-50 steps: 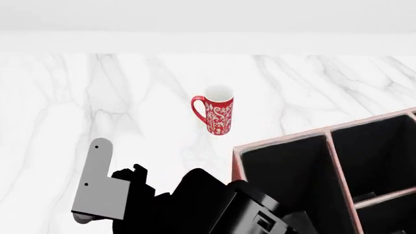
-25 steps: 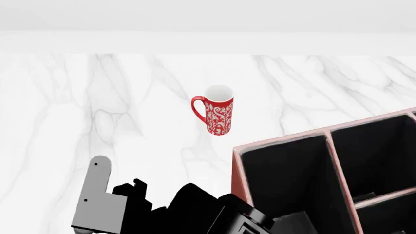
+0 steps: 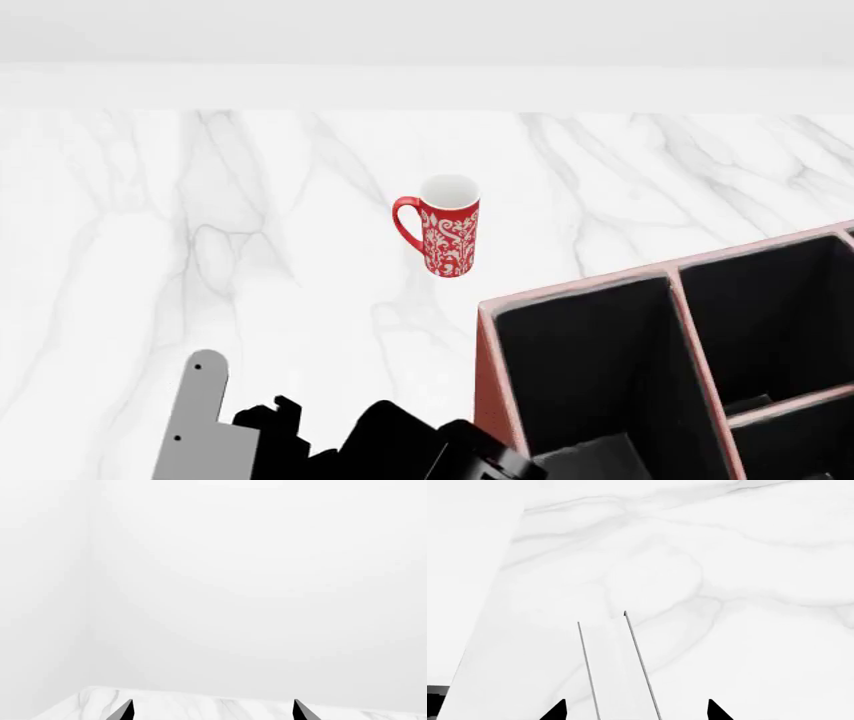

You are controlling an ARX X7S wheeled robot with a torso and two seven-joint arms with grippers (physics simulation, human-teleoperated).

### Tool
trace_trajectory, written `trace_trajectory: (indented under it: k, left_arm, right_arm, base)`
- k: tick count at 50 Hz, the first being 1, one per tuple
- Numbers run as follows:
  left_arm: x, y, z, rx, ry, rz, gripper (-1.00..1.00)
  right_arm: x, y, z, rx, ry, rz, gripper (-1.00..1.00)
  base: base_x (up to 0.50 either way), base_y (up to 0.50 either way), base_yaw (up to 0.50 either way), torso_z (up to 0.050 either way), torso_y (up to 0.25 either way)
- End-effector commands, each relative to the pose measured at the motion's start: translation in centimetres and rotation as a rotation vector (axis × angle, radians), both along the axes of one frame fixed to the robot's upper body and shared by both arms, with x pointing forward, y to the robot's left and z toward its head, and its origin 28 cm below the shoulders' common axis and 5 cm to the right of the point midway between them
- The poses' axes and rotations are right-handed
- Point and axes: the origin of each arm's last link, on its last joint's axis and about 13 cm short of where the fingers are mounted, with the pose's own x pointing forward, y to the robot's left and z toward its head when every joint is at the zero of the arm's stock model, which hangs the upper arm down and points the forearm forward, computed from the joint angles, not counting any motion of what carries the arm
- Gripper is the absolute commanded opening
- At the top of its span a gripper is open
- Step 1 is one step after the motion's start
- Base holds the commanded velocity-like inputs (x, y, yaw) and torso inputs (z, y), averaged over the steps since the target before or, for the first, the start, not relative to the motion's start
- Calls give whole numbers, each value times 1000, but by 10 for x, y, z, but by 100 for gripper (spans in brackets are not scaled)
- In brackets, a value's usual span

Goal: Pick up the book and place it in the left compartment of the caddy.

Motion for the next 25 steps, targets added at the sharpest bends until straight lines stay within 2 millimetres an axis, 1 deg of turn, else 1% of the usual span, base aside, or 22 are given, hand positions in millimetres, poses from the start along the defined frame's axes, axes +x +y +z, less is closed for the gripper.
trace_trajectory:
  k: [1,15,17,25]
  left_arm:
    - [0,0,0,3,-2,0,100]
    - [0,0,0,5,-4,0,100]
    - [-1,0,0,5,-5,0,100]
    - [0,0,0,5,-7,-1,100]
  right_arm:
    - [3,0,-12,-25,24,-40,100]
    - [2,2,-20,-45,44,-52,100]
    - [1,1,-21,-75,89,-69,100]
    - [0,1,-23,-71,76,-49,100]
  base:
    - [0,0,0,0,0]
    - [0,0,0,0,0]
    - [0,0,0,0,0]
    - [0,0,0,0,0]
